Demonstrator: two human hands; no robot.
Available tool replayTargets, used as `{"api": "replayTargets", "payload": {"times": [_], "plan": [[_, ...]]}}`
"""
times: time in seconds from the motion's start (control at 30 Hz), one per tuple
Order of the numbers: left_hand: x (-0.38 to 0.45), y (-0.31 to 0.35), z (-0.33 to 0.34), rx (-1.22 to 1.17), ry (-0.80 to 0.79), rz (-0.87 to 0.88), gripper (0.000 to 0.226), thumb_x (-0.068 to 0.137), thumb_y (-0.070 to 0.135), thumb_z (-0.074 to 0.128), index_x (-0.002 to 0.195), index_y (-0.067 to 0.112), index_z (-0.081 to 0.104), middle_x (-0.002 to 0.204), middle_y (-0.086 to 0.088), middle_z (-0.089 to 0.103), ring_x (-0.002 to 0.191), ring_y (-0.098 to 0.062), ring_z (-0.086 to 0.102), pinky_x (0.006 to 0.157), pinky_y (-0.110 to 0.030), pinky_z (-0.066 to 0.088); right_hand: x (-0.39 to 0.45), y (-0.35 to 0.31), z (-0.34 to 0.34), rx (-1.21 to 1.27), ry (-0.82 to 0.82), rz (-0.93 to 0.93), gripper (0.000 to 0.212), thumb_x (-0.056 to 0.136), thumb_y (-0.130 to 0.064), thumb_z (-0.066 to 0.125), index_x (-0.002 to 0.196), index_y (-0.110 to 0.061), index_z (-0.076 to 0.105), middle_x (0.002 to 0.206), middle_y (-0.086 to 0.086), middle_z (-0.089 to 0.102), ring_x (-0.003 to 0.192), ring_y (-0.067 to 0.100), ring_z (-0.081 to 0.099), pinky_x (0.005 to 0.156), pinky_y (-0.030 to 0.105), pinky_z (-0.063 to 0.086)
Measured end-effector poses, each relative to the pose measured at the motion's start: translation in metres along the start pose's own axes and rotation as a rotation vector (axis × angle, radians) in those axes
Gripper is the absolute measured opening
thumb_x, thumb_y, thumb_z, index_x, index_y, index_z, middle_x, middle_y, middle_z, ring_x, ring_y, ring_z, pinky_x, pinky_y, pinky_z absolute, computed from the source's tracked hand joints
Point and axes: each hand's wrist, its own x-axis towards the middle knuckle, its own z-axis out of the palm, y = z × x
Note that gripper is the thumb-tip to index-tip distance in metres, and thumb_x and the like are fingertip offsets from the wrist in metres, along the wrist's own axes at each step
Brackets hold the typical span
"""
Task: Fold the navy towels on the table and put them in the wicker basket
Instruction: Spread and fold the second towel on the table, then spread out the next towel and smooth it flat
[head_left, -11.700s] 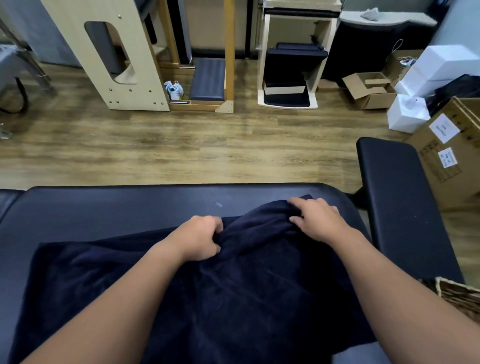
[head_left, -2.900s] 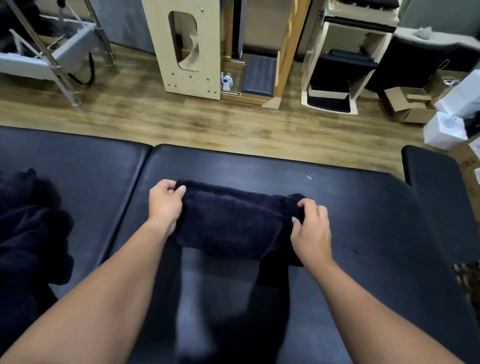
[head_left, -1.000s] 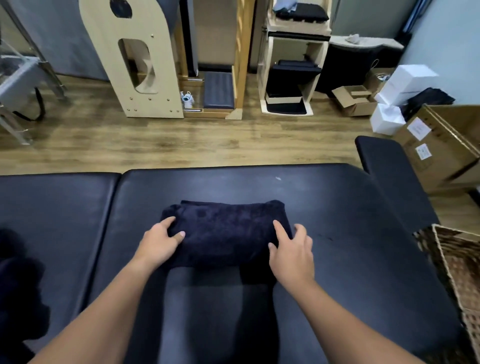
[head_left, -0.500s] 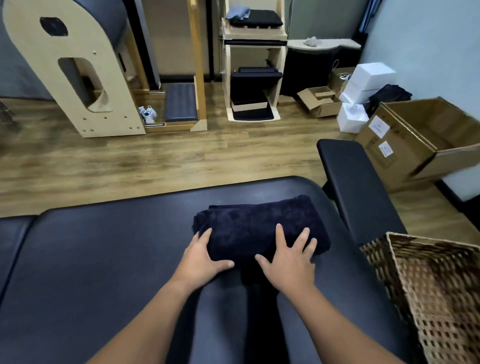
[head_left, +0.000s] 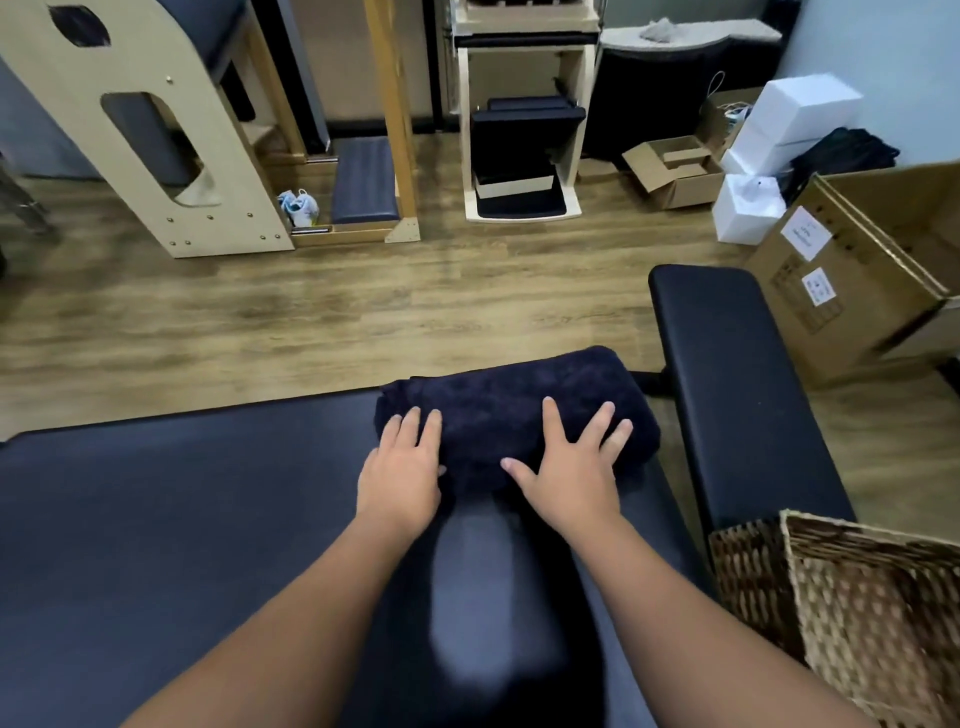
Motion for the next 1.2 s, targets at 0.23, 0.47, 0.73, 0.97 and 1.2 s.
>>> {"api": "replayTargets", "payload": {"times": [0.23, 0.47, 0.73, 0.97, 1.2], "plan": [[0.028, -0.004, -0.013, -0.18, -0.286, -0.072, 0.092, 0.091, 0.026, 0.062, 0.162, 0.022, 0.003, 0.169, 0.004, -0.01, 0.156, -0.018, -0.009, 0.122, -0.044, 0.025, 0.018, 0.008, -0.003, -0.05, -0.008, -0.062, 0.098, 0.088, -0.073, 0.053, 0.159, -0.038, -0.005, 0.159, 0.031, -0.025, 0.144, 0.056, -0.023, 0.116, 0.056, 0.028], [-0.019, -0.02, -0.028, -0.221, -0.294, -0.131, 0.09, 0.093, 0.036, 0.061, 0.162, 0.019, 0.006, 0.17, 0.007, 0.001, 0.153, -0.018, 0.022, 0.119, -0.037, 0.031, -0.004, 0.012, -0.006, -0.151, -0.033, -0.105, 0.099, 0.09, -0.069, 0.053, 0.158, -0.038, -0.01, 0.162, 0.025, -0.022, 0.146, 0.055, -0.018, 0.104, 0.051, 0.044], [-0.148, -0.061, -0.021, -0.443, -0.277, -0.373, 0.061, 0.092, 0.048, 0.062, 0.144, 0.02, 0.048, 0.143, -0.004, 0.056, 0.131, -0.025, 0.052, 0.106, -0.037, 0.044, -0.082, -0.006, 0.022, -0.085, -0.169, -0.193, 0.087, 0.092, -0.065, 0.053, 0.159, -0.027, 0.012, 0.165, 0.019, 0.003, 0.147, 0.041, 0.025, 0.106, 0.049, 0.043], [-0.315, -0.101, 0.015, -0.804, -0.16, -0.7, 0.039, 0.091, 0.047, 0.067, 0.117, 0.018, 0.068, 0.12, 0.002, 0.069, 0.117, -0.019, 0.062, 0.099, -0.029, 0.046, -0.185, -0.032, 0.072, -0.205, -0.405, -0.404, 0.076, 0.077, -0.08, 0.039, 0.122, -0.024, 0.062, 0.12, 0.004, 0.06, 0.12, 0.033, 0.054, 0.097, 0.038, 0.047], [-0.507, -0.108, 0.069, -1.109, 0.036, -0.973, 0.027, 0.089, 0.038, 0.07, 0.073, 0.016, 0.064, 0.059, 0.008, 0.057, 0.054, -0.01, 0.051, 0.059, -0.028, 0.041, -0.323, -0.065, 0.112, -0.271, -0.693, -0.682, 0.044, 0.089, -0.067, 0.056, 0.1, -0.026, 0.068, 0.097, -0.008, 0.069, 0.095, 0.016, 0.064, 0.078, 0.03, 0.048]]}}
